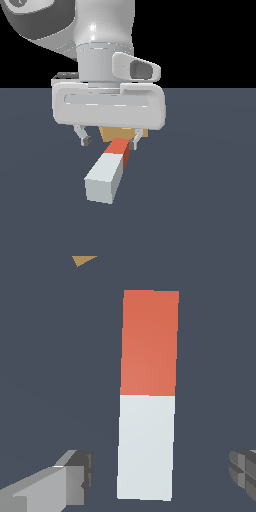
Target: Insert the peg into the horizontal hole in a box.
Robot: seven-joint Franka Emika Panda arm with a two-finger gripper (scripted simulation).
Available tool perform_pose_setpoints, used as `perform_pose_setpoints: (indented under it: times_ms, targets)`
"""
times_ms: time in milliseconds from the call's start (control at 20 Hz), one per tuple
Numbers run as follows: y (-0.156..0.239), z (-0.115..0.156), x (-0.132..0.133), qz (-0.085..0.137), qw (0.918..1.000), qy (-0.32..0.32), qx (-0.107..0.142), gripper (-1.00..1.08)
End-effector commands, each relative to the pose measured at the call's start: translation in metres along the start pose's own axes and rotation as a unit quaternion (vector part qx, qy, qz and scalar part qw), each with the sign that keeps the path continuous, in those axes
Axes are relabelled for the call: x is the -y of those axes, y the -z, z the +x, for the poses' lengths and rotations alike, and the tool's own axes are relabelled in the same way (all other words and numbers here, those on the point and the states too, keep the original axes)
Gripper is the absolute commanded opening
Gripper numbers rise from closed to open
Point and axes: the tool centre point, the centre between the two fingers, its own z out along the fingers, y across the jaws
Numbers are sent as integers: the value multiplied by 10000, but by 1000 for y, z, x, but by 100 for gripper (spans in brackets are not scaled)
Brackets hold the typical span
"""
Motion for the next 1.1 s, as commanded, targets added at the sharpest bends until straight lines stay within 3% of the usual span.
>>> perform_pose_setpoints:
  times_ms: [0, 600, 1050]
  targets:
    - [-8, -7, 3, -33, 10000, -84, -7, 100]
    - [-23, -13, 5, -53, 9998, -164, -17, 100]
    - [-62, -13, 6, -60, 9998, -170, -22, 100]
